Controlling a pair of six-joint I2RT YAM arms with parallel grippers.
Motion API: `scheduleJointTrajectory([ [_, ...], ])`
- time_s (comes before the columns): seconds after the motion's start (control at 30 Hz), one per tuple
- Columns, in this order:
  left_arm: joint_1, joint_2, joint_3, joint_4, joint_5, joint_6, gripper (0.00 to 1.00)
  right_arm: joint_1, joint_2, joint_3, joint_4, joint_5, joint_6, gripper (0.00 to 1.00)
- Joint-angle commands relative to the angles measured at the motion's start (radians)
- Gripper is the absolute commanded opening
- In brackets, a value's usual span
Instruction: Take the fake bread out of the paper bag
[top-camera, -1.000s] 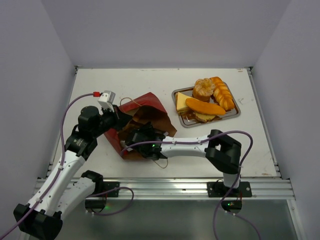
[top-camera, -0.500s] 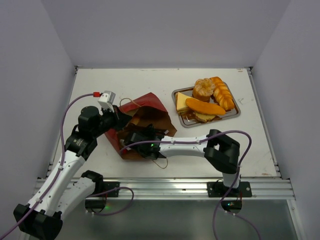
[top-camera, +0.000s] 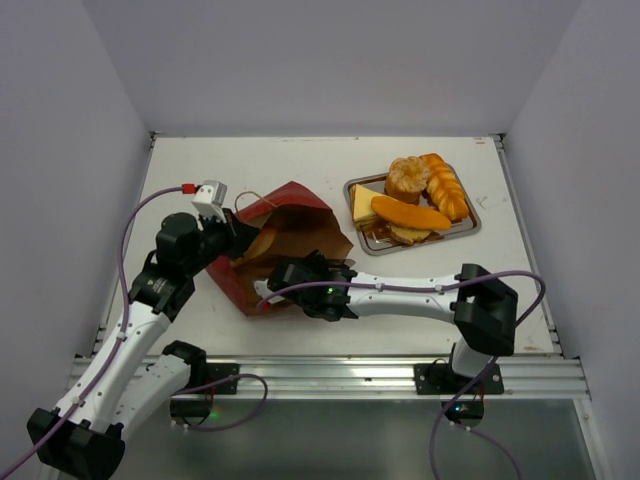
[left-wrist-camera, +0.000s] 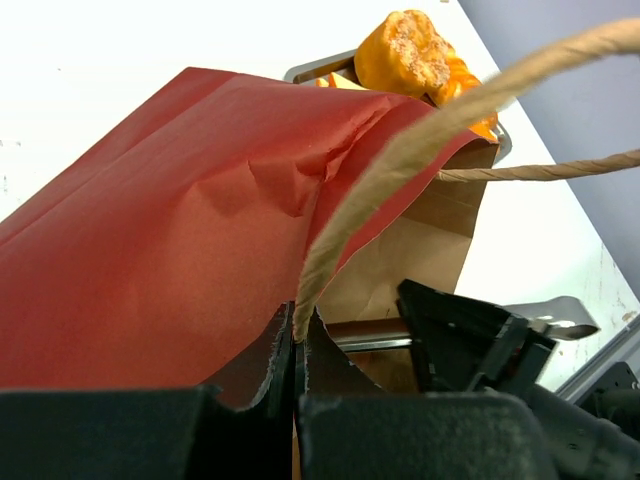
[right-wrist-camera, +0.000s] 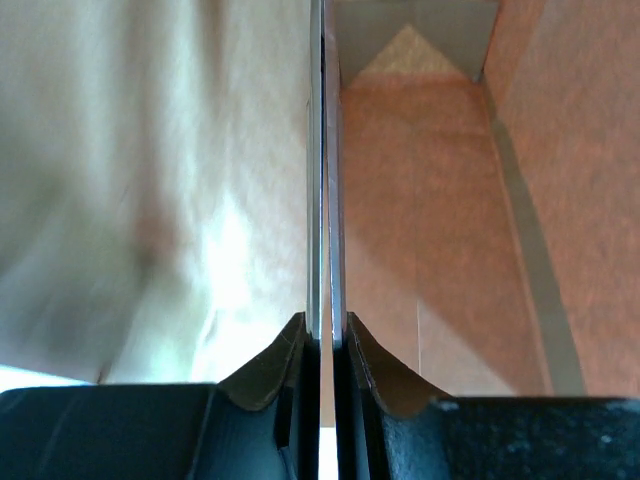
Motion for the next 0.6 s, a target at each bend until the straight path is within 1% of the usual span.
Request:
scheduleJointTrajectory([
  [0.0,-0.003,-0.004,-0.020,0.050,-0.040,0.016,0.00,0.001,-0.086,-0.027,-0.014,-0.010,0.014,0.01],
  [0.2,-0.003,0.000,-0.032,0.070,-0.029,0.006,0.00,0.000,-0.114,-0.059,-0.016,-0.007,0.024,0.02],
  [0.3,-0.003,-0.003,-0.042,0.081,-0.006,-0.001,0.00,-0.003,-0.077,-0.039,-0.016,0.019,0.034,0.11],
  [0.33,-0.003,-0.006,-0.042,0.081,0.000,-0.004,0.00,-0.005,-0.067,-0.024,-0.014,0.026,0.037,0.19],
  [0.4,-0.003,-0.010,-0.040,0.076,0.014,-0.004,0.00,-0.008,-0.025,-0.004,-0.014,0.033,0.042,0.24],
  [0.43,-0.003,-0.015,-0.037,0.073,0.020,-0.005,0.00,-0.009,-0.015,0.017,-0.014,0.033,0.045,0.29],
  [0.57,-0.003,-0.026,-0.020,0.046,0.029,-0.001,0.00,-0.026,0.036,0.069,-0.016,0.027,0.050,0.36],
])
